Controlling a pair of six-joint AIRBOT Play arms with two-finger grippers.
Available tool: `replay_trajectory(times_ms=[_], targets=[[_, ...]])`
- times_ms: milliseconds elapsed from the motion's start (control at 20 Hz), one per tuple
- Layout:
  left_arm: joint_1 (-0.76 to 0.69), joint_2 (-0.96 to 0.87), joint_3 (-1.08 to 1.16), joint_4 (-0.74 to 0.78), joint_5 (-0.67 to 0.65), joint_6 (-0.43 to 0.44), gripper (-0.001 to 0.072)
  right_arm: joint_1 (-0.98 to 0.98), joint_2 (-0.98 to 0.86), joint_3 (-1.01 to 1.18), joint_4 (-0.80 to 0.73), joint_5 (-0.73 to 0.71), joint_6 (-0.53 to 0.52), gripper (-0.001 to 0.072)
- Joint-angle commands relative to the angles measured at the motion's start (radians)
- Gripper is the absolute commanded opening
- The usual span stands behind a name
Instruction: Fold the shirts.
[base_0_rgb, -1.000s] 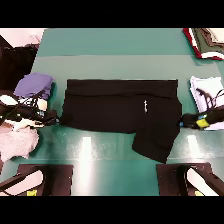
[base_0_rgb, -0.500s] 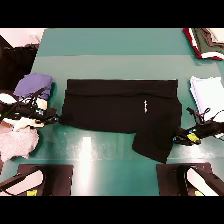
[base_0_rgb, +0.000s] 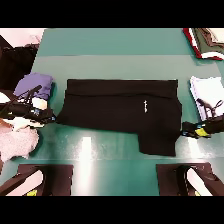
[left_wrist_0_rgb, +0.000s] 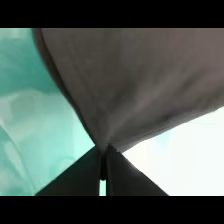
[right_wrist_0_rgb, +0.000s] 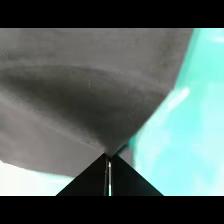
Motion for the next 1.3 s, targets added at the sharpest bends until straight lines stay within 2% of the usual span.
replay_trajectory(times_ms=[0,100,200,300,400,550,850,1100,1250], targets=[[0.000,0.144,-0.017,0.024,-0.112,-0.024,0.0022,0.000,0.124,0.098,-0.089,0.167,0.000,0.0019],[0.000,0.244,-0.021,0.018,-0.177,-0.076,0.0022,0.000,0.185,0.115,-0.087,0.213,0.000,0.0018],[0.000,0.302,-0.020,0.003,-0.191,-0.109,0.0023,0.000,0.232,0.115,-0.080,0.193,0.000,0.0018],[0.000,0.306,-0.014,-0.037,-0.165,-0.116,0.0023,0.002,0.249,0.116,-0.074,0.133,0.000,0.0019],[0.000,0.304,-0.014,-0.072,-0.084,-0.117,0.0022,0.020,0.216,0.143,-0.044,0.089,-0.001,0.0019],[0.000,0.300,-0.014,-0.074,0.065,-0.127,0.0023,0.102,0.085,0.235,-0.047,0.000,-0.001,0.0018],[0.000,0.190,-0.014,-0.082,0.262,-0.130,0.0023,0.182,-0.228,0.445,-0.062,-0.096,0.000,0.0018],[0.000,0.008,0.005,-0.251,0.393,-0.021,0.0023,0.182,-0.427,0.579,-0.061,-0.133,0.000,0.0019],[0.000,-0.122,0.093,-0.266,0.407,-0.018,0.0023,0.182,-0.534,0.652,-0.051,-0.160,0.000,0.0020]])
